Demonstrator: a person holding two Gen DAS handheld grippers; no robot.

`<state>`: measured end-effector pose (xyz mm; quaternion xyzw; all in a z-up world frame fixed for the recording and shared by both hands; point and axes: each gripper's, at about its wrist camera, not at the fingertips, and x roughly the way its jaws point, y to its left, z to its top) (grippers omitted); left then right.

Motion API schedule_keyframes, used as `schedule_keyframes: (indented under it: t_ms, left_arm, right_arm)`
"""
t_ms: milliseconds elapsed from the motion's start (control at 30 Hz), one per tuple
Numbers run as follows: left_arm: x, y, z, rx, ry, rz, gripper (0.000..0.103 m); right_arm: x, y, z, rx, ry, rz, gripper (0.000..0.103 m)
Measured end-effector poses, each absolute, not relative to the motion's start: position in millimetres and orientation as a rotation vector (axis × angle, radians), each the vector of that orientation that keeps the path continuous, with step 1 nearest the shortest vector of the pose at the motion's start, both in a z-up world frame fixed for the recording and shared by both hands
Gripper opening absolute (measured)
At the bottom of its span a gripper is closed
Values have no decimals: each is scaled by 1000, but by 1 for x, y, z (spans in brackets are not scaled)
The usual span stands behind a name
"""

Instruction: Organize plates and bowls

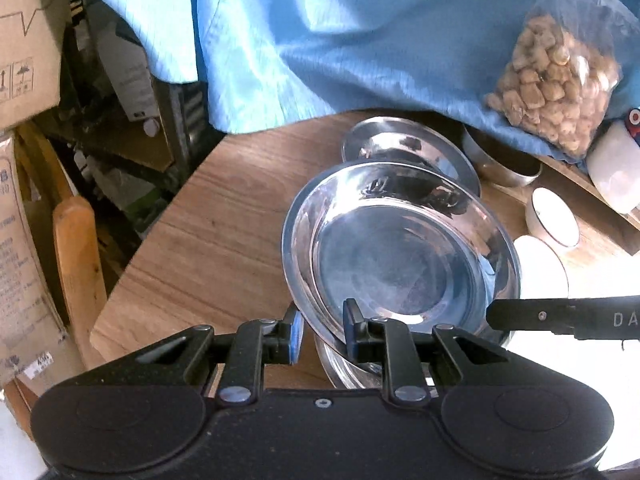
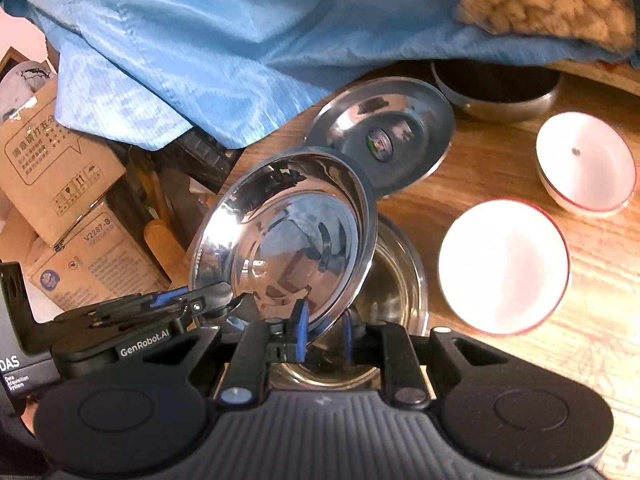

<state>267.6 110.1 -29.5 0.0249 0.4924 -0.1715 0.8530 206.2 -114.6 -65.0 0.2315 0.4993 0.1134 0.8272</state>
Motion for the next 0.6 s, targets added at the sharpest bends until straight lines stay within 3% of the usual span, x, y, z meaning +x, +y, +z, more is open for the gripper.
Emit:
schedule_keyframes:
  t_ms: [600]
  left_arm:
    - [255,97,-36,141,1106,-399,25]
  right_arm:
    - [187,-127,-78,555,1164,229,22]
